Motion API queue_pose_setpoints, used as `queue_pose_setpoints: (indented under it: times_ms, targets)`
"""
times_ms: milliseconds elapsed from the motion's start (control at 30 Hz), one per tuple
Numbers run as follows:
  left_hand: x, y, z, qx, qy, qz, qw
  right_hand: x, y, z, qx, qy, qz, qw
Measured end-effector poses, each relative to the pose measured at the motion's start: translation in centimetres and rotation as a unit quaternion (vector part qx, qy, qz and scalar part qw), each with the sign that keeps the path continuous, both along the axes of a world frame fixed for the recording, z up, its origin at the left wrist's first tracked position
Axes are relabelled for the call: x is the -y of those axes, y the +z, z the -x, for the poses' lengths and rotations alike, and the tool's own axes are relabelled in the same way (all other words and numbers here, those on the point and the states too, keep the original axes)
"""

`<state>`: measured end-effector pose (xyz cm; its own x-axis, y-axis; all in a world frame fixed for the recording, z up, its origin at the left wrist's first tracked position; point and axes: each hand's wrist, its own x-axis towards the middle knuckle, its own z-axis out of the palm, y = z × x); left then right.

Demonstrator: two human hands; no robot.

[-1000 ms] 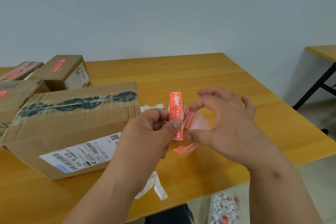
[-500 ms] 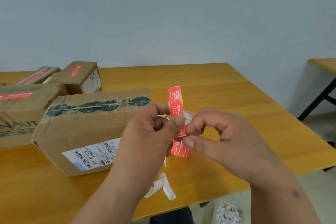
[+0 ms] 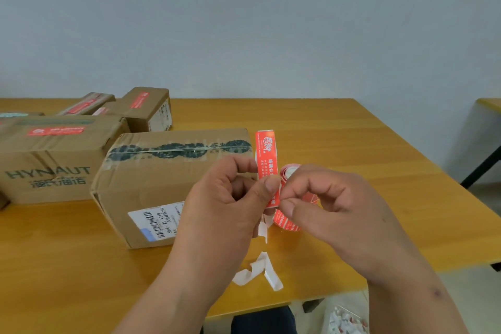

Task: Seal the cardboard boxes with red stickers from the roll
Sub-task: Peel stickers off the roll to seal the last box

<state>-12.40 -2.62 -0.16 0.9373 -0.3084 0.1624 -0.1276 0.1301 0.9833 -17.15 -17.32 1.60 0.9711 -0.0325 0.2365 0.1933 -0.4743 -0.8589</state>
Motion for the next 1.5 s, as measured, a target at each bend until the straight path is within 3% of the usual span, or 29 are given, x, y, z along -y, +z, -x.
queue_pose_setpoints:
  times_ms: [400, 767, 1000, 1200, 1300, 1500]
  targets:
    - [-0.8, -0.1, -0.2, -0.02, -0.018, 0.035, 0.999, -0.8, -0.6, -0.7, 0.04, 0.017, 0.005, 0.999]
    - [-0.8, 0.0, 0.1, -0.019, -0.005, 0.011, 1.0, -0.8, -0.7, -0.7, 0.037, 0.025, -0.008, 0.999]
    - [-0.5, 0.2, 0.2, 0.037, 0.078, -0.05, 0.995, -0.8, -0.6, -0.8, 0.058, 0.02, -0.026, 0.998]
    - [-0.9, 0.7, 0.5, 0.086, 0.006, -0.077, 0.993, -0.9, -0.4, -0.9, 0.06, -0.004, -0.027, 0.998]
    - [-1.3, 0.9, 0.5, 0.068, -0.036, -0.062, 0.995, -0.7, -0.3, -0.9, 0.059, -0.021, -0.028, 0.998]
    - [-1.5, 0.9, 0.3, 0.057, -0.008, -0.084, 0.995, -0.8, -0.4, -0.7, 0.049, -0.017, -0.012, 0.999]
